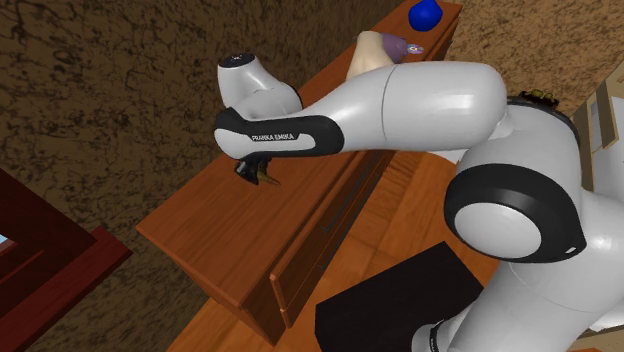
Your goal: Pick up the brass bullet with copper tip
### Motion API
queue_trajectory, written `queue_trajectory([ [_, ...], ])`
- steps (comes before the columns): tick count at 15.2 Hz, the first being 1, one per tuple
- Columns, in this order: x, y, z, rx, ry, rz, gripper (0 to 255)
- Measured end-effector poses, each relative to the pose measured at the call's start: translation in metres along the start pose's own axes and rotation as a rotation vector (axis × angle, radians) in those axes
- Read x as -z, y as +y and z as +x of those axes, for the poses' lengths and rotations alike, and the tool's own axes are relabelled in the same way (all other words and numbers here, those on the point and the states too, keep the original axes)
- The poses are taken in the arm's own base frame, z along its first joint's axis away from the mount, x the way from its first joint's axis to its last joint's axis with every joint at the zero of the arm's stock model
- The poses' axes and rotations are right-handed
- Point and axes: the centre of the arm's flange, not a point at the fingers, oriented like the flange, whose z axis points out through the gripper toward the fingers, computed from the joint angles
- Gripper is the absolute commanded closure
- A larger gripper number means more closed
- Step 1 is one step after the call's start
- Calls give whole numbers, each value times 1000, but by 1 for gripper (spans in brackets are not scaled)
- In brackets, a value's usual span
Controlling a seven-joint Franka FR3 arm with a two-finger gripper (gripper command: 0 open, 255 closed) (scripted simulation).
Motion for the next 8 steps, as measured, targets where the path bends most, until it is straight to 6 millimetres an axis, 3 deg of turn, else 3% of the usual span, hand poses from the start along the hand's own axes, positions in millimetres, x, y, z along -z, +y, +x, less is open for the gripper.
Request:
queue_trajectory([
  [8,40,-1,0,0,0,0,255],
])
